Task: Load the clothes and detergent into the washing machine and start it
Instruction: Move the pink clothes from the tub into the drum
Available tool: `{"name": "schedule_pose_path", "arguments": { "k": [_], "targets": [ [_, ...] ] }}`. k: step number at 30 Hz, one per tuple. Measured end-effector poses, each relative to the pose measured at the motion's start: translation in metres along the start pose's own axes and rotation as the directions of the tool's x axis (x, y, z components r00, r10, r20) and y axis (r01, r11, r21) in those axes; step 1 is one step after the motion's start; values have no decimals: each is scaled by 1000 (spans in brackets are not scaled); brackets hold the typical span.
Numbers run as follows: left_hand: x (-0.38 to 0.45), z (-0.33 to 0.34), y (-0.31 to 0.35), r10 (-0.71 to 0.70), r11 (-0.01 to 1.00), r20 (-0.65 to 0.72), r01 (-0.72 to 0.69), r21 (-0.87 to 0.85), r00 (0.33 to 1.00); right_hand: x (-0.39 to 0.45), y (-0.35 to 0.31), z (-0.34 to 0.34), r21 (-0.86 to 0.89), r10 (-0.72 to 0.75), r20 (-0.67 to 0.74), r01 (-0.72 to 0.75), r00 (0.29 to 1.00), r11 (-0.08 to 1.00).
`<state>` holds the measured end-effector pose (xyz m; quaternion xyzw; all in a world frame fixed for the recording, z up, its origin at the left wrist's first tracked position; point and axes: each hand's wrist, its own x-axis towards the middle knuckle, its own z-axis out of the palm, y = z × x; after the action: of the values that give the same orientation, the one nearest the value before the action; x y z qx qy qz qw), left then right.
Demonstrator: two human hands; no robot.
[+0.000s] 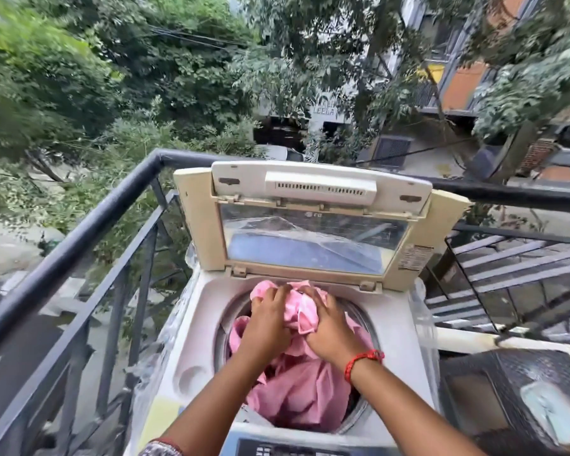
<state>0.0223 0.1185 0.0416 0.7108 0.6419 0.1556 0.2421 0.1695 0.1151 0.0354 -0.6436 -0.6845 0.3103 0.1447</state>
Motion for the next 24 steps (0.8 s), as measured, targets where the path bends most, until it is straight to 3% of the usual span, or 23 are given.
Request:
{"name": "schedule_pose_path", "arguments": {
  "k": [3, 15, 24],
  "targets": [
    [-4, 27, -11, -68, 997, 64, 66, 33, 996, -3, 20, 20, -74, 48, 64, -43, 997, 996],
    [-1, 77, -42, -173, 980, 115, 159, 122, 978, 8, 47, 53, -213, 72, 178, -33, 981, 977],
    [1, 98, -64, -217, 944, 363, 100, 316, 906, 28, 79, 83, -461, 120, 406, 89, 906, 883]
  ]
}}
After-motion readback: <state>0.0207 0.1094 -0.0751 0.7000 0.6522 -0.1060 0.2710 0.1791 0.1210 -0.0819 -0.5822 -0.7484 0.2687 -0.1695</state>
